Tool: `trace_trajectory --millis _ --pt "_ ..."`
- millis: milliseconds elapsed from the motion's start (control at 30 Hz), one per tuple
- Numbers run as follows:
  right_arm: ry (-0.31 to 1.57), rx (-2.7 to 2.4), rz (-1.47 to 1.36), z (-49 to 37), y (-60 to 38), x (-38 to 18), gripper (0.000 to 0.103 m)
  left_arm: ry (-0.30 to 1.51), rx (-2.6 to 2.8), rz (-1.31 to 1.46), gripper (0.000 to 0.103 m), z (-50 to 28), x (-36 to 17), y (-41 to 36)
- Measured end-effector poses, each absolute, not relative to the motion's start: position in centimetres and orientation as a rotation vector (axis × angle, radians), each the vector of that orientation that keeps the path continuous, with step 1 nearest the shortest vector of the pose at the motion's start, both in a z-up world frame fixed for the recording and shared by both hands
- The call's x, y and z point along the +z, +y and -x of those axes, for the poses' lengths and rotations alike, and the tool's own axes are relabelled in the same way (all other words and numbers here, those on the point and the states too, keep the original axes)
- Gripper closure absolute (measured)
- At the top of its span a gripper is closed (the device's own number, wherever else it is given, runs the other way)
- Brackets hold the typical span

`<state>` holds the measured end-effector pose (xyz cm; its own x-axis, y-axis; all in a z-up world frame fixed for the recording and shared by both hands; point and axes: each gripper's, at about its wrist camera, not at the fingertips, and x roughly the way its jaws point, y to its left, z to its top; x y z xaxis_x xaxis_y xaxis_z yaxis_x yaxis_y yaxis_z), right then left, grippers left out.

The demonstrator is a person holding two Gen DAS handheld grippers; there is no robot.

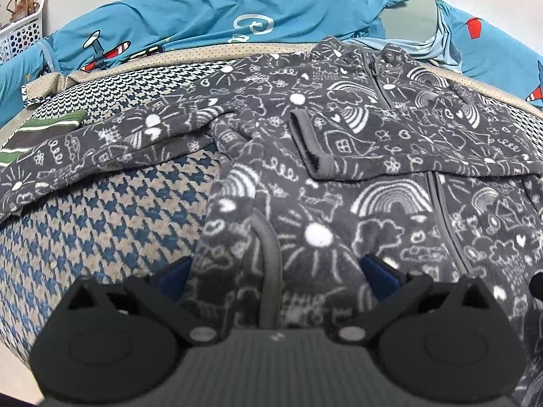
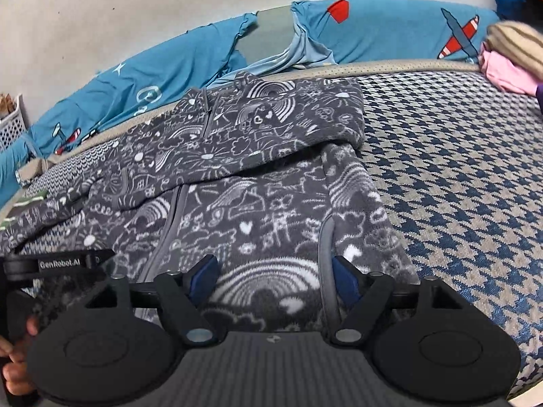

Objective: Fold clothes

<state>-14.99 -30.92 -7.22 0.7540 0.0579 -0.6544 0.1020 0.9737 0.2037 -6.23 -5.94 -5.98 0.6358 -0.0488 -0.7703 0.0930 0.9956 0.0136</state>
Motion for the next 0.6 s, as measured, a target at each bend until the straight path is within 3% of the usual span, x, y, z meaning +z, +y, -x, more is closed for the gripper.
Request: trace_trajectory --millis 600 --pt "0.722 -0.023 -0.240 16.8 -30.7 -6.9 0.026 0.857 -0.070 -0.037 0.000 7.5 -5.7 -5.7"
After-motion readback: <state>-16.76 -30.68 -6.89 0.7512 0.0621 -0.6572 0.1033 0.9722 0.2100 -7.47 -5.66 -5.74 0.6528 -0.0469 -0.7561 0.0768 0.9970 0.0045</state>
